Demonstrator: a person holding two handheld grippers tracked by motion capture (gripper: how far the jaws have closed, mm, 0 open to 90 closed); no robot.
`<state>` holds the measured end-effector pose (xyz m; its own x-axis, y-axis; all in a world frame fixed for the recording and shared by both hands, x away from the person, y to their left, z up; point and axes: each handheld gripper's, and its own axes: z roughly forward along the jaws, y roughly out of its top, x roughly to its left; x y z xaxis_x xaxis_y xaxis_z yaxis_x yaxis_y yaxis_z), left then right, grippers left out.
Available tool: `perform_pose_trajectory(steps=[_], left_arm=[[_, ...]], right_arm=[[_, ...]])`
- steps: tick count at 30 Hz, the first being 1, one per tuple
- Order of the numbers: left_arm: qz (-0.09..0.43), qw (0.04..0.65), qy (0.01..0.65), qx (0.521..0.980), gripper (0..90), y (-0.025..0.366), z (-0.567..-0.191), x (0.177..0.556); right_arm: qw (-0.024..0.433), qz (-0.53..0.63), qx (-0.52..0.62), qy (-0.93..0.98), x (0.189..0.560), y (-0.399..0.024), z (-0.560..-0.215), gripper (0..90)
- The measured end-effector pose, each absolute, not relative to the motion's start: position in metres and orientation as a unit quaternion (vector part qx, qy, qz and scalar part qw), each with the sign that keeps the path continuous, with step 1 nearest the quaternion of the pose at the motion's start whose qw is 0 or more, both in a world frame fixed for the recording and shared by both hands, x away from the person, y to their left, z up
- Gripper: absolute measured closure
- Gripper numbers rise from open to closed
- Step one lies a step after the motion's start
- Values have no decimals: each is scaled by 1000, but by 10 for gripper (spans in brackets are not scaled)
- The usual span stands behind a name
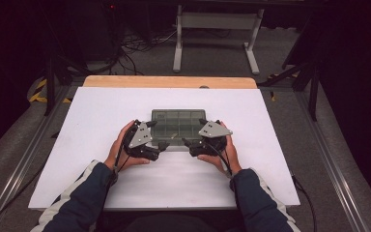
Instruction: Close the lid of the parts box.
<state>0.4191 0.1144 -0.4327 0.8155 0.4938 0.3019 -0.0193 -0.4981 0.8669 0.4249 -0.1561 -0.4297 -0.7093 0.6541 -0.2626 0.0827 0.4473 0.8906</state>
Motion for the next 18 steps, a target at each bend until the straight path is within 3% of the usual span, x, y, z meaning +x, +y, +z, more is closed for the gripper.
perform_pose_trajectory(steps=[18], left_arm=[[264,479,133,827,98,113,-430,414]], right_arm=[[316,456,226,801,420,-150,-429,87]])
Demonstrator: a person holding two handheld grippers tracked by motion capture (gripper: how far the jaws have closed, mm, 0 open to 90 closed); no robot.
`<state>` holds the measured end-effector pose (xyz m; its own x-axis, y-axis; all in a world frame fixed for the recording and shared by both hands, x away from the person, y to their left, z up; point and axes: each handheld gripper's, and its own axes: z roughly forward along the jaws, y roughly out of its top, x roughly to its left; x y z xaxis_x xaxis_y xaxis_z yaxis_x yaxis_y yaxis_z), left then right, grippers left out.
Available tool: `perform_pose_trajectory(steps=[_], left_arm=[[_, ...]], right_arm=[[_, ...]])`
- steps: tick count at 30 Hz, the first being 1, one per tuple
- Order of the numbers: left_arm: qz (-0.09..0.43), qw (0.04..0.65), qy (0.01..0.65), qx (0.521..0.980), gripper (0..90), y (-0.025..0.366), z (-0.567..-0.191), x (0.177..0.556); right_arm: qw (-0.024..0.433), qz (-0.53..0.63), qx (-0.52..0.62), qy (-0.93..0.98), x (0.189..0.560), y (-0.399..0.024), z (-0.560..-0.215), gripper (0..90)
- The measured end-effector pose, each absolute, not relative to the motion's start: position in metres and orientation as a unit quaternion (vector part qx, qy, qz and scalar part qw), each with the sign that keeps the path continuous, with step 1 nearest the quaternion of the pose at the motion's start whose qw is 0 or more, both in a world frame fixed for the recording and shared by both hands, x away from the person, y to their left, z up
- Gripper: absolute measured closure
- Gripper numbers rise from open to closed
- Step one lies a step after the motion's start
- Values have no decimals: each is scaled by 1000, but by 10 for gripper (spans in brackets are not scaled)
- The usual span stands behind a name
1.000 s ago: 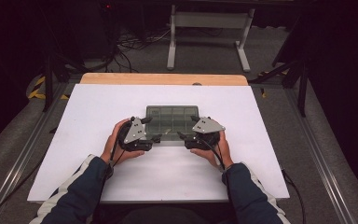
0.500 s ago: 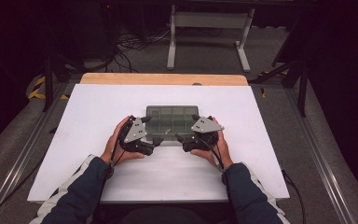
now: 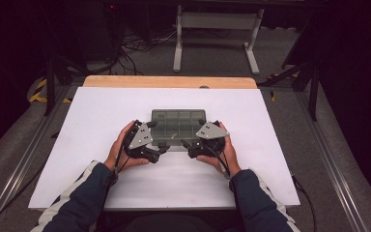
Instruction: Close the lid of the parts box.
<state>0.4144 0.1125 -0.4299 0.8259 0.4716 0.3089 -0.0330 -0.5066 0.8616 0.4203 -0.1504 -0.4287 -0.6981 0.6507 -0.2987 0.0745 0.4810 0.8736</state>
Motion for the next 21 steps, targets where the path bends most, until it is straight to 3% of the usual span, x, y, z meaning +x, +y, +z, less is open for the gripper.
perform_pose_trajectory(steps=[21], left_arm=[[266,484,118,825,92,119,-421,400]], right_arm=[[334,452,220,797,406,-150,-423,94]])
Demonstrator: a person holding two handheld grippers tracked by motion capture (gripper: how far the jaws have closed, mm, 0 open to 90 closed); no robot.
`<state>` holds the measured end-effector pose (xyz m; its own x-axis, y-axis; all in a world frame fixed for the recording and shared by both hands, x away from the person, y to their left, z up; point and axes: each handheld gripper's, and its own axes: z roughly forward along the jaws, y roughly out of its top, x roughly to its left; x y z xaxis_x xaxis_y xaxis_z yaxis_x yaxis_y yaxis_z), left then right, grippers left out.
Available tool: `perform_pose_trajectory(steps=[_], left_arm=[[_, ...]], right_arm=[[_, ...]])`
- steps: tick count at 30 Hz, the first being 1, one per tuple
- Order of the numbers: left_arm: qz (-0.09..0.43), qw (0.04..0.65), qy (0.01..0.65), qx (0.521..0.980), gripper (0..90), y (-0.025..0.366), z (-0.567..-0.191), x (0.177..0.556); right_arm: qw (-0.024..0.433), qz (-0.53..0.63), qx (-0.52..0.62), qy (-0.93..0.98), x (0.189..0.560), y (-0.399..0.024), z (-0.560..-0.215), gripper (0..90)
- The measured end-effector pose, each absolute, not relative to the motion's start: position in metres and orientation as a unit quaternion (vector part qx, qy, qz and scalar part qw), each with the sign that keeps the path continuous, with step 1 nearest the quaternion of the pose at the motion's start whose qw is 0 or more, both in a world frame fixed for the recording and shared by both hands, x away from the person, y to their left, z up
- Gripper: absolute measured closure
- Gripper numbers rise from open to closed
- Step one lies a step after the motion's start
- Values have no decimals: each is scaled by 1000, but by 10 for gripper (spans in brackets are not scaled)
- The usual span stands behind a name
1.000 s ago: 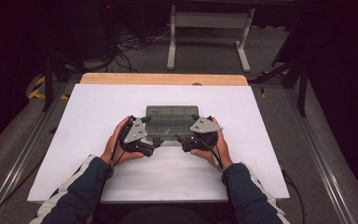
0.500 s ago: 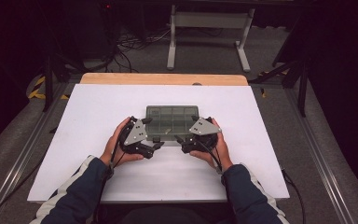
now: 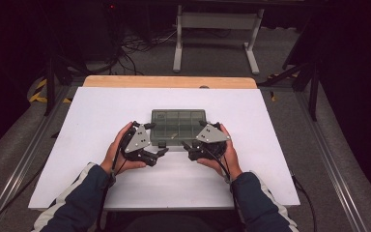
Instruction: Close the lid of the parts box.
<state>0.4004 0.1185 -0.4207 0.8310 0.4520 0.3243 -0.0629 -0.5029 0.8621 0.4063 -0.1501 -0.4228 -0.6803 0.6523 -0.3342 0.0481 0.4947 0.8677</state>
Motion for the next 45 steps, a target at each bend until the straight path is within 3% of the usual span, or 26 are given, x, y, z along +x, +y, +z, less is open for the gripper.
perform_pose_trajectory(steps=[45], left_arm=[[284,486,88,822,91,129,-413,373]], right_arm=[[349,450,209,796,379,-161,-412,109]])
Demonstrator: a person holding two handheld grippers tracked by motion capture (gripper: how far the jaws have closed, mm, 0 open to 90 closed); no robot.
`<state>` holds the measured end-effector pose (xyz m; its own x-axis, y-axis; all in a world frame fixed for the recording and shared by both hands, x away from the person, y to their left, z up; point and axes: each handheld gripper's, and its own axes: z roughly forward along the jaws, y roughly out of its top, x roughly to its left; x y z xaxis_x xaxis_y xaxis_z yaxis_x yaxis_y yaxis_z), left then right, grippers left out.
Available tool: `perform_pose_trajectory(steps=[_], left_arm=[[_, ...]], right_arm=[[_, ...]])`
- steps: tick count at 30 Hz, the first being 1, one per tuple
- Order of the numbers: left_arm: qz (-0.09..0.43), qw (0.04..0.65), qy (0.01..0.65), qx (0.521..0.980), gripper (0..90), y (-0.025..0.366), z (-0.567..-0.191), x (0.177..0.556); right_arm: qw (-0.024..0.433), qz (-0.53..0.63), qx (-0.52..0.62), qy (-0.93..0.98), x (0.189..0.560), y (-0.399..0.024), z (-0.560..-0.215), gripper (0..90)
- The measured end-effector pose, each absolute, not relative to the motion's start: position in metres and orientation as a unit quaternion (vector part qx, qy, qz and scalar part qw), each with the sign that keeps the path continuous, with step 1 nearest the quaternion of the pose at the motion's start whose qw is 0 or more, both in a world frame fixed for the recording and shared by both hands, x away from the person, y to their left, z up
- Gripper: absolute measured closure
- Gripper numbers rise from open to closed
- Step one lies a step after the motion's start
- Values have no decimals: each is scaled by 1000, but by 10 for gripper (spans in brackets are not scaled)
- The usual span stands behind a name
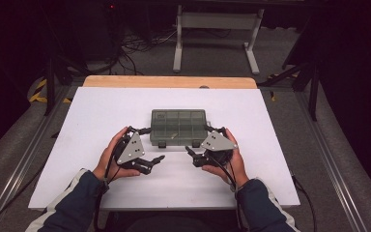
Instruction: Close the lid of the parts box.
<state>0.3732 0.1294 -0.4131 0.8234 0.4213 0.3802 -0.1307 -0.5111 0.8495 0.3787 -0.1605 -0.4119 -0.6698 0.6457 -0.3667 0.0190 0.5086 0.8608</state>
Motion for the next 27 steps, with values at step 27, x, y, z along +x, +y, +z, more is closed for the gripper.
perform_pose_trajectory(steps=[27], left_arm=[[291,486,96,819,91,153,-412,357]], right_arm=[[354,442,206,798,364,-173,-410,110]])
